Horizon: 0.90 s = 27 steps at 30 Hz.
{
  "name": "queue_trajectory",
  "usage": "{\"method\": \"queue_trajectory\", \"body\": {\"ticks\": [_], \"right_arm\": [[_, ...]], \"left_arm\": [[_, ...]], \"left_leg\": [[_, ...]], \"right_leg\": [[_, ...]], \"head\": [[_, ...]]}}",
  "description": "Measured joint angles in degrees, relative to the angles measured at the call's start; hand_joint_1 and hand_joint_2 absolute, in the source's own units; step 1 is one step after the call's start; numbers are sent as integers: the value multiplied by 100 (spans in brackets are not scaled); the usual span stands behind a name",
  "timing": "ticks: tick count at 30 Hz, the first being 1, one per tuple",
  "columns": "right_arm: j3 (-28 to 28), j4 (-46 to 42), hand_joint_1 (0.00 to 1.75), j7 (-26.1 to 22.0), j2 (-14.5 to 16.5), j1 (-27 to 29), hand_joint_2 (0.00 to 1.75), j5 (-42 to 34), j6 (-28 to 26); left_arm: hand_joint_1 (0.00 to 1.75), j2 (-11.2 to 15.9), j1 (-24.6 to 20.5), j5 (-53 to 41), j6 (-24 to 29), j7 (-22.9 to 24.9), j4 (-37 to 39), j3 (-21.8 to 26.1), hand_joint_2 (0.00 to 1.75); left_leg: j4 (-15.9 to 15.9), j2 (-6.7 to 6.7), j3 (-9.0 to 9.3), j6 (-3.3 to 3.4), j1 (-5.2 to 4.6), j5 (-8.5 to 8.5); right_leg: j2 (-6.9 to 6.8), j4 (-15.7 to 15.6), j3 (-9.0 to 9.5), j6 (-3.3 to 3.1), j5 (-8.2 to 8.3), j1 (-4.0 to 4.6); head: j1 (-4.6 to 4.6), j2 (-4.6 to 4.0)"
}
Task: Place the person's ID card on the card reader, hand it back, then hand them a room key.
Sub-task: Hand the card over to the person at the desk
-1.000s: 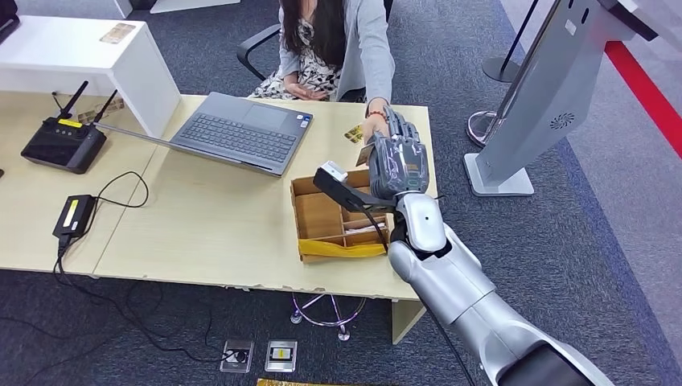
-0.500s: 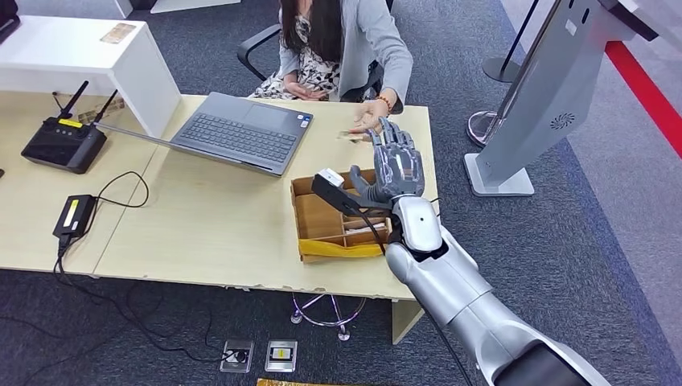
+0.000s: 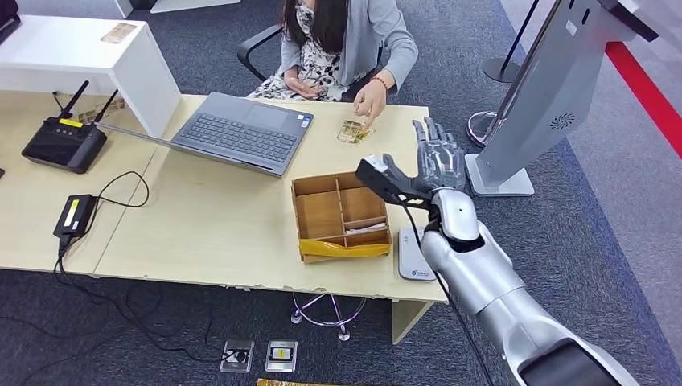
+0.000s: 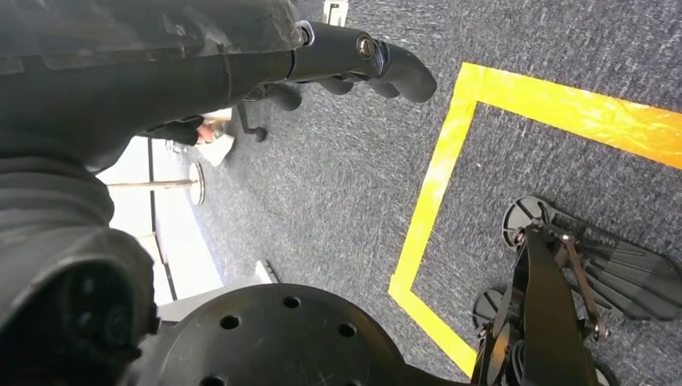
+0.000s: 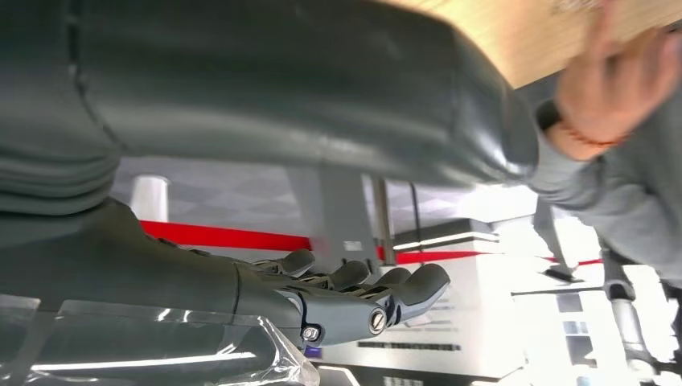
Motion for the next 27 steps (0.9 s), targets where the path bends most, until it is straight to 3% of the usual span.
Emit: {"method": "queue_trajectory", "body": {"ticks": [4,10,18,23,27], "right_arm": [[-325,27,0,-32,-296,-2,0,-368,-3],[-1132,420,0,-282,-977,-9,0,-1722,81],[-1754,985,0,-295,-1460,53,0,-2194,7],[-2261,1611,0,-559,-2010,480,0,-2956,41],[-2654,2121,0,-726,-2366,1257,0,-3585,48]], "left_arm": [[0,2,7,13,4,49,1,46,0],[0,-9,22,55,74,225,2,85,0],[0,-27,3,99,149,170,2,126,0],[0,-75,33,161,201,5,2,208,0],[0,-84,30,167,233,-40,2,246,0]], "left_leg": [[1,13,5,1,-2,-2],[2,-21,-7,2,-1,-1],[3,2,5,3,1,-8],[3,-25,2,8,1,-15],[3,-33,6,15,4,-25]], "right_leg": [[11,-2,-6,2,2,-2],[-21,-6,1,1,1,-2],[-1,-11,-6,4,0,1],[-27,-19,6,6,-7,2],[-34,-31,15,14,-18,4]], "head": [[-3,0],[-1,0],[-5,1],[-1,0],[-3,0]]}}
